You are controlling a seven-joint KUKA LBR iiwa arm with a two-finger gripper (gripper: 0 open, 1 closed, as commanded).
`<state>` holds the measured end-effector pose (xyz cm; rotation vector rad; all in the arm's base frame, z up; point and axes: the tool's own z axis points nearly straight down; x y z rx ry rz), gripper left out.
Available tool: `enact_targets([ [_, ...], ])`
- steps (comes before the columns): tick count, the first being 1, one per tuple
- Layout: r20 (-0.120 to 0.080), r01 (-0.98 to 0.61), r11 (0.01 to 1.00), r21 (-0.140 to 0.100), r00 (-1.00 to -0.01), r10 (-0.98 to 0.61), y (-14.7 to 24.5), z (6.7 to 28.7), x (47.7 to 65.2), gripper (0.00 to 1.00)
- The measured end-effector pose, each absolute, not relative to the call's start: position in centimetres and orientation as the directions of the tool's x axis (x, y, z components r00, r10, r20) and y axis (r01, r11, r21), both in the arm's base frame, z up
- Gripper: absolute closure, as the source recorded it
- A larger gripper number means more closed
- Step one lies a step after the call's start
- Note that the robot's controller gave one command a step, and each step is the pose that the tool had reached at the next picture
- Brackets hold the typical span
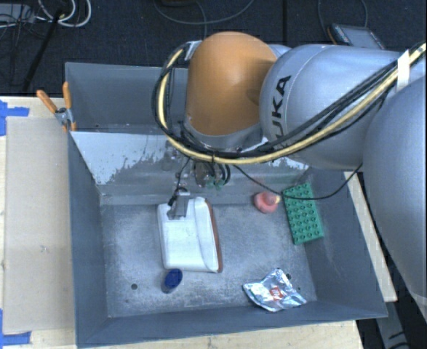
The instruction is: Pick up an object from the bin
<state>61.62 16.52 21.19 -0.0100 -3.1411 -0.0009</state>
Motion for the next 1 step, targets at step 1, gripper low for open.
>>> enact_targets([
  [1, 0.008, -0.169, 0.986, -0.001, -0.986, -0.169, 16.4, 13.11, 57.09, 0.0],
])
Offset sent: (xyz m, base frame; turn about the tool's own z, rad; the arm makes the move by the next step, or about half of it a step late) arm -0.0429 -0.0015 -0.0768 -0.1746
